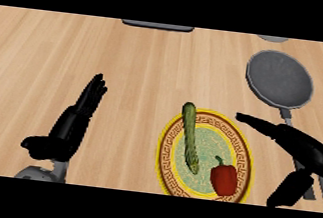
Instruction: Pick the bell pepper from the plate and place it in the pan
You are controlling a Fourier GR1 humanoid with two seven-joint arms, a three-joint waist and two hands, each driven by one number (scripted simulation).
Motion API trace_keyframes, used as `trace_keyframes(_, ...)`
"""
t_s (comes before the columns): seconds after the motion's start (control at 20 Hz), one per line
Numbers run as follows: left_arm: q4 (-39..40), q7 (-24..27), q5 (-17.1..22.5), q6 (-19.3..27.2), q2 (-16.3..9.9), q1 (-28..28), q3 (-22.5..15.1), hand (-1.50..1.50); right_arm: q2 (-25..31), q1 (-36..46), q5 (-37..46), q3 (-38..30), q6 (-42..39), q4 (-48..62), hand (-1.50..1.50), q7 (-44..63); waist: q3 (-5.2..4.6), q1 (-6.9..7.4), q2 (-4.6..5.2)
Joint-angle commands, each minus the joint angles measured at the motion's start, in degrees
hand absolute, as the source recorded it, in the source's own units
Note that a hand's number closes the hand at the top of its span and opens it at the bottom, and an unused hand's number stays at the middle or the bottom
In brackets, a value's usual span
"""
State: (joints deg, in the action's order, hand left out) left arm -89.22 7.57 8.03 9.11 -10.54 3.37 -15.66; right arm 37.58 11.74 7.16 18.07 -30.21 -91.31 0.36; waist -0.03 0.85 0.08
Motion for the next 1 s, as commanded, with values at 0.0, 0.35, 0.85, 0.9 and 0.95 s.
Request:
trace_keyframes(0.0, -4.1, -0.7, -1.2, 0.8, 0.3, -4.1, -1.5, 0.00, -1.7, 0.7, 6.8, 6.4, -1.7, -1.3, -1.50, 3.3, 0.03, -0.05, -0.18)
trace_keyframes(0.35, -3.9, -6.0, -1.4, 0.4, 1.4, 0.9, 1.5, 0.00, -6.4, -1.8, 16.7, 9.2, -1.2, -0.9, -1.50, 6.1, 0.04, -0.76, -0.12)
trace_keyframes(0.85, 1.9, 0.8, -3.9, -3.4, 3.9, 0.0, 4.9, 0.00, -13.4, -3.5, 23.2, 3.5, -3.7, 2.8, -1.50, 4.0, 0.03, -0.87, -0.09)
trace_keyframes(0.9, -3.0, -1.5, -3.9, -3.2, 3.6, -3.6, 3.6, 0.00, -11.3, -2.1, 21.5, 0.1, -6.1, 3.4, -1.50, 2.6, 0.03, -0.76, -0.11)
trace_keyframes(0.95, -2.0, -3.7, -3.2, -3.9, 2.6, 0.8, 5.9, 0.00, -12.6, -5.4, 24.0, 3.2, -3.1, 4.2, -1.50, 0.9, 0.04, -0.87, -0.10)
